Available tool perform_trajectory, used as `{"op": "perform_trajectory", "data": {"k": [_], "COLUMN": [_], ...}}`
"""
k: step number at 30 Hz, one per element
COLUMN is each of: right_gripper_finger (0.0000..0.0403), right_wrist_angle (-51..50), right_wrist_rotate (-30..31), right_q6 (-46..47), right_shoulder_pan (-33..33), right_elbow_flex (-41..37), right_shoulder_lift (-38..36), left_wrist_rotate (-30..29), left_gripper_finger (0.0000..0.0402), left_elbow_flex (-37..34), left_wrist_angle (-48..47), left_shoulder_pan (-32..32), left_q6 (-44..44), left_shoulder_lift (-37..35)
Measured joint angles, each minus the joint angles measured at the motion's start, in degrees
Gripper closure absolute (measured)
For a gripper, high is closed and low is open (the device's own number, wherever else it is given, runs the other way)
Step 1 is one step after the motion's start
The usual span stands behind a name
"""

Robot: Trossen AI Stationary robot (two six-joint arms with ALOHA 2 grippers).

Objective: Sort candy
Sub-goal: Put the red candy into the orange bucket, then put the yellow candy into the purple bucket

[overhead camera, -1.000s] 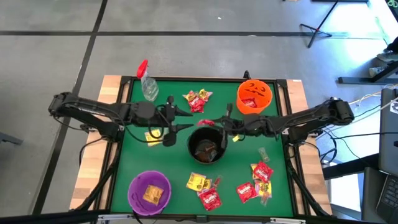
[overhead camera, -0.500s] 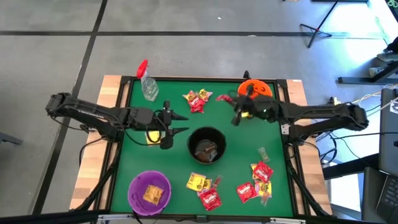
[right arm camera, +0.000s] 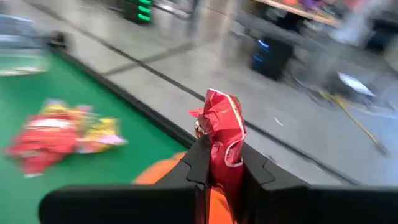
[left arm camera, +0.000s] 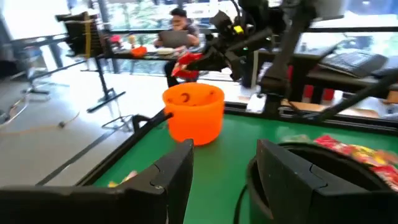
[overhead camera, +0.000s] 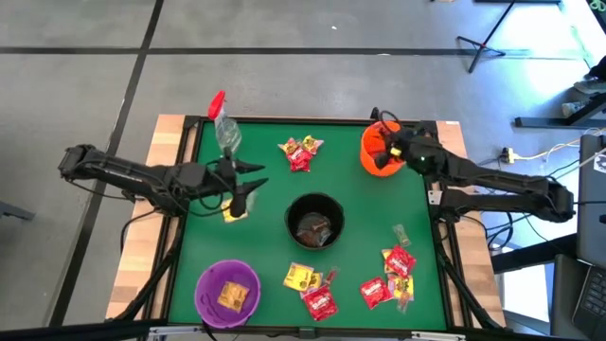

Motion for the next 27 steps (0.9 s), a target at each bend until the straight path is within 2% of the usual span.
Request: {"op": "perform_trajectory", "data": {"k": [3,9,16,22,27], "right_gripper_finger": [0.0358,0.0327,0.0297,0.0288,0.0287], "right_wrist_angle": [-1.4,-3.13,-2.46,-2.47,1.11], "right_wrist_rotate": [0.33,-4.92,-6.01,-6.43,-12.33], "right_q6": [3.63,6.81,6.89,6.86,6.06], "right_shoulder_pan": [-3.49,-8.81,-9.14,-9.14,-9.14], "right_elbow_flex": [-1.73,-2.8,-2.78,-2.75,-2.75], "right_shoulder_lift": [0.29,0.36,0.32,0.32,0.32], "left_wrist_rotate": [-0.38,-0.36,-0.38,-0.4,-1.53], "left_gripper_finger": [0.0237,0.0237,0.0237,0.0237,0.0237], "left_elbow_flex": [-1.59,-2.52,-2.52,-2.52,-2.52], "left_wrist_angle": [0.34,0.11,-0.05,-0.58,-0.58], "left_shoulder_pan": [0.0,-0.02,-0.02,-0.02,-0.02], "left_q6": [-2.22,-4.47,-5.64,-5.8,-5.8], "left_shoulder_lift": [-0.76,-0.58,-0.6,-0.6,-0.6]}}
